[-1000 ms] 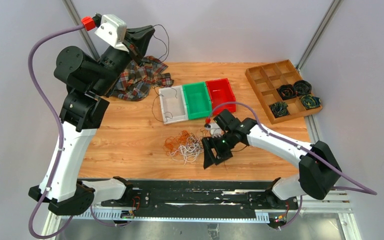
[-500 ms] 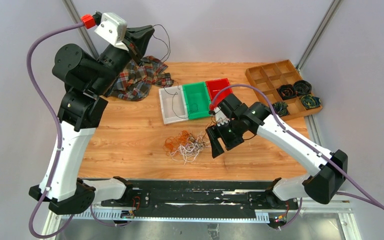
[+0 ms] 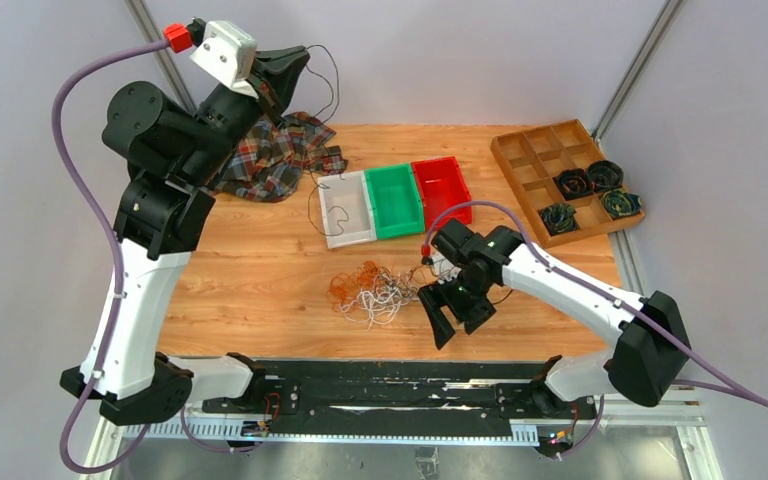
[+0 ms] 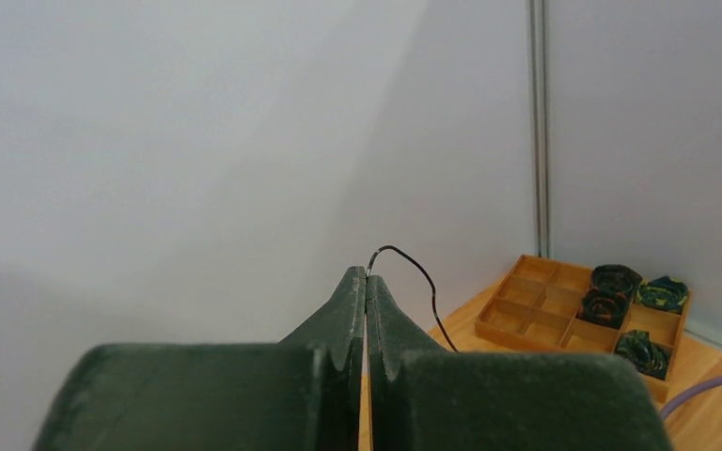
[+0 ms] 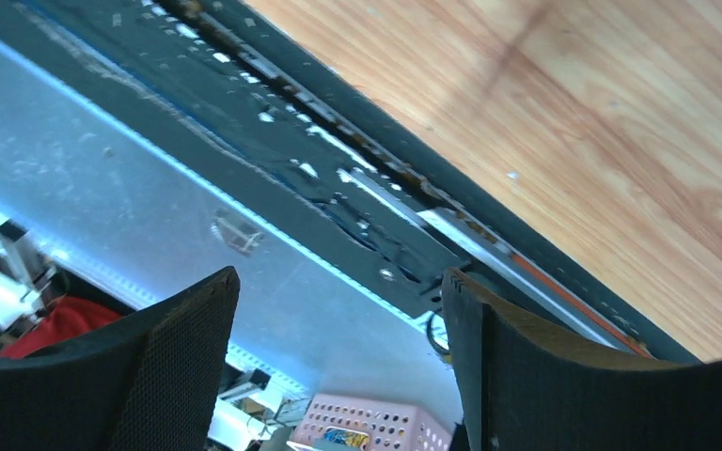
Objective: Untangle the cables
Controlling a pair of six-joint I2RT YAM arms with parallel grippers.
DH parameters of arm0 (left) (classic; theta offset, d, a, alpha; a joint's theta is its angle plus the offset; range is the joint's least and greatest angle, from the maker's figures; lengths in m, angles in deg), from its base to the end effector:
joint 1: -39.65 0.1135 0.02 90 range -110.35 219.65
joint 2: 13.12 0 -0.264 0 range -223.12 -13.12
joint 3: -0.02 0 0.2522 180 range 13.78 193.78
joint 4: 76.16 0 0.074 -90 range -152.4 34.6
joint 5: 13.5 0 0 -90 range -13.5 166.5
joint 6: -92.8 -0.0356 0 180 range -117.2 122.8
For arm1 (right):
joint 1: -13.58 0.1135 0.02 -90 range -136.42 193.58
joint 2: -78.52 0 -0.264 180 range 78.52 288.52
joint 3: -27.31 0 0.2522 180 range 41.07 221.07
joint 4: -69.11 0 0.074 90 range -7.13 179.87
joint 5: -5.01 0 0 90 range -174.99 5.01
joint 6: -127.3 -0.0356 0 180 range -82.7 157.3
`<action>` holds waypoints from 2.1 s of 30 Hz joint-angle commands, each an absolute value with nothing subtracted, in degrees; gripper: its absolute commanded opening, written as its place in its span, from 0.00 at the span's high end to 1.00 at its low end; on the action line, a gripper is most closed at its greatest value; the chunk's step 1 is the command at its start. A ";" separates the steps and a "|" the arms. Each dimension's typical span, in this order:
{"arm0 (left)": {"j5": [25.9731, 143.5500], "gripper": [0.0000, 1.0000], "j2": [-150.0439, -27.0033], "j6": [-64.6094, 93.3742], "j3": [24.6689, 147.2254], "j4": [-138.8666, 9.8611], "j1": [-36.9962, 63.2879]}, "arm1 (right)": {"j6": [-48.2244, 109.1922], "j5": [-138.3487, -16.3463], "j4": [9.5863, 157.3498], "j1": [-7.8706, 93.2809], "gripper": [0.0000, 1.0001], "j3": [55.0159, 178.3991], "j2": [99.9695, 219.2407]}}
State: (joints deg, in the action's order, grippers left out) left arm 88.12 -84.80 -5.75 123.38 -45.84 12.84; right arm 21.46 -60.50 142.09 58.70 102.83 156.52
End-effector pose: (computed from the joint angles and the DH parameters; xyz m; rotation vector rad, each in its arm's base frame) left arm 0.1706 -0.0943 0.6016 0.5358 1.0910 -0.4002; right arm 0.1616 0.1832 0.2578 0.8512 -2.9250 -0.7666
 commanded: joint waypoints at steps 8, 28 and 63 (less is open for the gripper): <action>87.78 1.00 -88.56 -8.80 123.45 -48.72 12.58 | 19.93 -75.41 130.72 58.77 0.21 107.18 152.21; 80.03 1.00 -93.64 -19.55 119.84 -57.47 12.66 | 19.20 -79.48 124.62 58.77 0.23 97.58 155.41; 77.43 1.00 -95.12 -25.39 99.48 -63.39 12.59 | 15.84 -78.67 121.44 58.83 0.24 94.57 155.11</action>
